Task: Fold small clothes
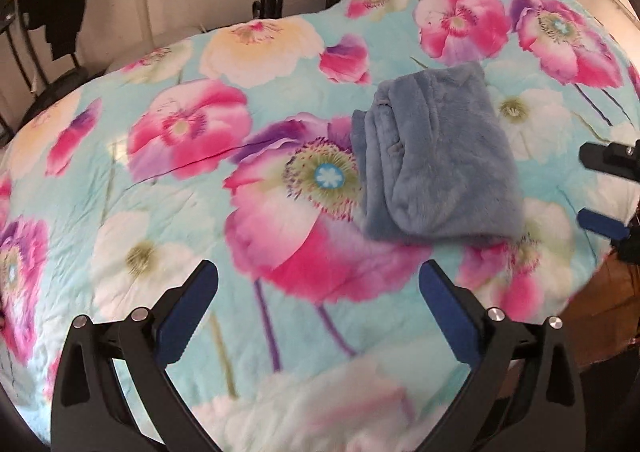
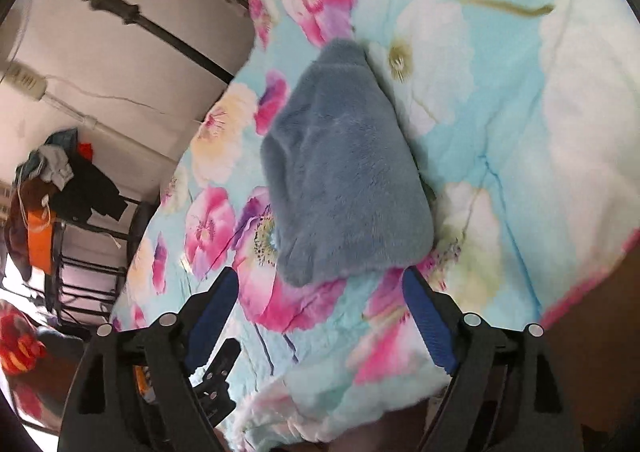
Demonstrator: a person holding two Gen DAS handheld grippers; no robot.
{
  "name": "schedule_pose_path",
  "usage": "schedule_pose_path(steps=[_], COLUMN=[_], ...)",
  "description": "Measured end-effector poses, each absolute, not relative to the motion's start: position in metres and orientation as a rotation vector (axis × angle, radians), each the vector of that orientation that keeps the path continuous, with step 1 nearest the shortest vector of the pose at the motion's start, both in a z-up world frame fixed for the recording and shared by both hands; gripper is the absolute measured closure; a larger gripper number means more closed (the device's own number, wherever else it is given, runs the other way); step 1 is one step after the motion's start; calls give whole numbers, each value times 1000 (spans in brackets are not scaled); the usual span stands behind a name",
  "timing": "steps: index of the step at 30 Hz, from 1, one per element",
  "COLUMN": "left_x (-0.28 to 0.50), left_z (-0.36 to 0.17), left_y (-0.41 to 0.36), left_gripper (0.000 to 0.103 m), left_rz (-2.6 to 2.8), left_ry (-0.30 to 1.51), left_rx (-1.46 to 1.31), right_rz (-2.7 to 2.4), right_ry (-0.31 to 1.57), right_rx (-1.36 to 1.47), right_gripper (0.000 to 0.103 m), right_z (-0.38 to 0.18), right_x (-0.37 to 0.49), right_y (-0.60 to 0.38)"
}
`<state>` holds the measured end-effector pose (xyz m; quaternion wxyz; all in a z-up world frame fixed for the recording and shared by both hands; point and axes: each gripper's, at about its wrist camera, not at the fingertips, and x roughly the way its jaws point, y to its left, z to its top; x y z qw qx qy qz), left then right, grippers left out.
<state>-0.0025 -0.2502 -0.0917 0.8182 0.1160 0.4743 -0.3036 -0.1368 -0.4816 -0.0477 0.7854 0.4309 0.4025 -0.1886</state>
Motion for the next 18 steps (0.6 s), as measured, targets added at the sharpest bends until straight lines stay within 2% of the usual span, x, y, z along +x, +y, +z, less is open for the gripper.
schedule_pose_path(steps=[5,11,15,18], left_x=[-26,-35,-36,-42], left_z=[-75,-43,-26,-17], left_y=[-224,-219,-234,-249], left_gripper=[5,5,5,5], left_rz=[-608,-612,-623,-679], left_ry=[942,880,892,898], left_rx=[332,329,286,263], right_rz=[-446,-552,-691,-780], right_ry=[840,749,733,710], right_rx=[771,393,124,113], right_gripper=[15,4,4,4], right_z=[-22,23,34,40], right_x=[-155,-162,-163,-176], right_y=[-446,-394,-375,-381])
